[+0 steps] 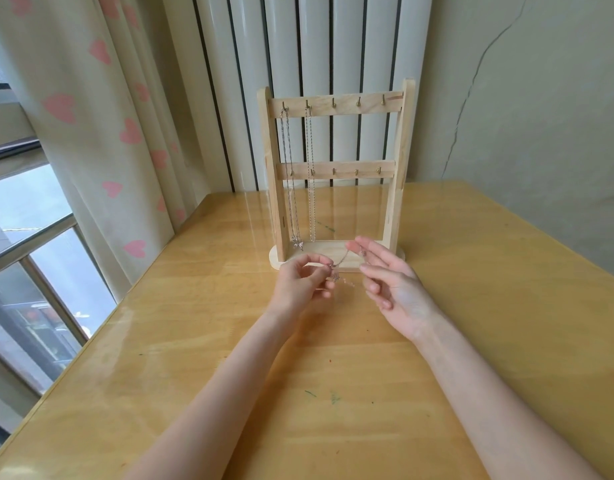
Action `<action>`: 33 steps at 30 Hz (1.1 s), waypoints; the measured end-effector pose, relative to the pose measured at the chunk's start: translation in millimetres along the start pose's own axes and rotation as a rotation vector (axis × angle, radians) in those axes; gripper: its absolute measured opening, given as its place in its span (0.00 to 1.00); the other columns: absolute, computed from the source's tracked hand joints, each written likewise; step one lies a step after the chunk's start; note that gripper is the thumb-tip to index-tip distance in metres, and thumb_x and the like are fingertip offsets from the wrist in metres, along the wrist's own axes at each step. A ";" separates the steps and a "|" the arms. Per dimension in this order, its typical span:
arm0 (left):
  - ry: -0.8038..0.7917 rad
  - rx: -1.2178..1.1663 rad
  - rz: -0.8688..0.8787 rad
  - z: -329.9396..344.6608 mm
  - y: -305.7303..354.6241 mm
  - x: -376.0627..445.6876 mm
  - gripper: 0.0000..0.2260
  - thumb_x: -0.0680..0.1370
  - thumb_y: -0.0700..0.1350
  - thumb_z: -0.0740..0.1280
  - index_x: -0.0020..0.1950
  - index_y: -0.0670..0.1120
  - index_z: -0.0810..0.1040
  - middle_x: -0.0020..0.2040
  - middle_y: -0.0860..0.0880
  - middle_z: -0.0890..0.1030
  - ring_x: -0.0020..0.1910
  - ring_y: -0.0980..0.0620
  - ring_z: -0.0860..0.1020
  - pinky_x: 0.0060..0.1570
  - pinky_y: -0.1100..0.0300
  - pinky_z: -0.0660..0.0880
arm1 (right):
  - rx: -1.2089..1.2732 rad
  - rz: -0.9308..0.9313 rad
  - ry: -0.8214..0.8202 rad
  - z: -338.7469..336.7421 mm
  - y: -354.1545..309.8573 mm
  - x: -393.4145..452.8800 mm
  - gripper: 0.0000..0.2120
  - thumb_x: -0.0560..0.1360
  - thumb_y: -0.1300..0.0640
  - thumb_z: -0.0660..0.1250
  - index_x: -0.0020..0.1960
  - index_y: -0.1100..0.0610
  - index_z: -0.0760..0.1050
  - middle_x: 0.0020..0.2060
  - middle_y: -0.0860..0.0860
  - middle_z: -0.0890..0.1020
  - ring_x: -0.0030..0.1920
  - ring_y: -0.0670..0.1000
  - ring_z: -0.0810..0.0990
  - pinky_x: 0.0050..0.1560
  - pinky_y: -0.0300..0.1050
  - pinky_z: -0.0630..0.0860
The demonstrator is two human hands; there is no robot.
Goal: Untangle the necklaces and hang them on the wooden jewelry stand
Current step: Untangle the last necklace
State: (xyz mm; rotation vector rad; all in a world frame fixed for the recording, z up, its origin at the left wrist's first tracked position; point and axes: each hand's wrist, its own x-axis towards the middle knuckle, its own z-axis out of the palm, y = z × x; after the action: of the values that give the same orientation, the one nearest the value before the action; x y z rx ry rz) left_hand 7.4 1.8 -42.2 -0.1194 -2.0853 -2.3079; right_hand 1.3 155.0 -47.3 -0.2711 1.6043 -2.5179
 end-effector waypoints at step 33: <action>-0.267 -0.195 -0.162 -8.1 2.0 2.5 0.08 0.79 0.39 0.59 0.50 0.45 0.78 0.35 0.51 0.78 0.42 0.53 0.81 0.49 0.61 0.77 | 0.128 -0.028 0.080 -0.9 -5.9 -0.8 0.07 0.77 0.67 0.59 0.47 0.60 0.74 0.32 0.52 0.78 0.24 0.45 0.68 0.20 0.34 0.60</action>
State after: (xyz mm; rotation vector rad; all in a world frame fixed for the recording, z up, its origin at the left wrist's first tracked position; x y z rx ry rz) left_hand 4.7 -6.4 -40.7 -0.2886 -2.0428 -2.7267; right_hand 1.7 158.4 -42.3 -0.1808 1.4671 -2.6715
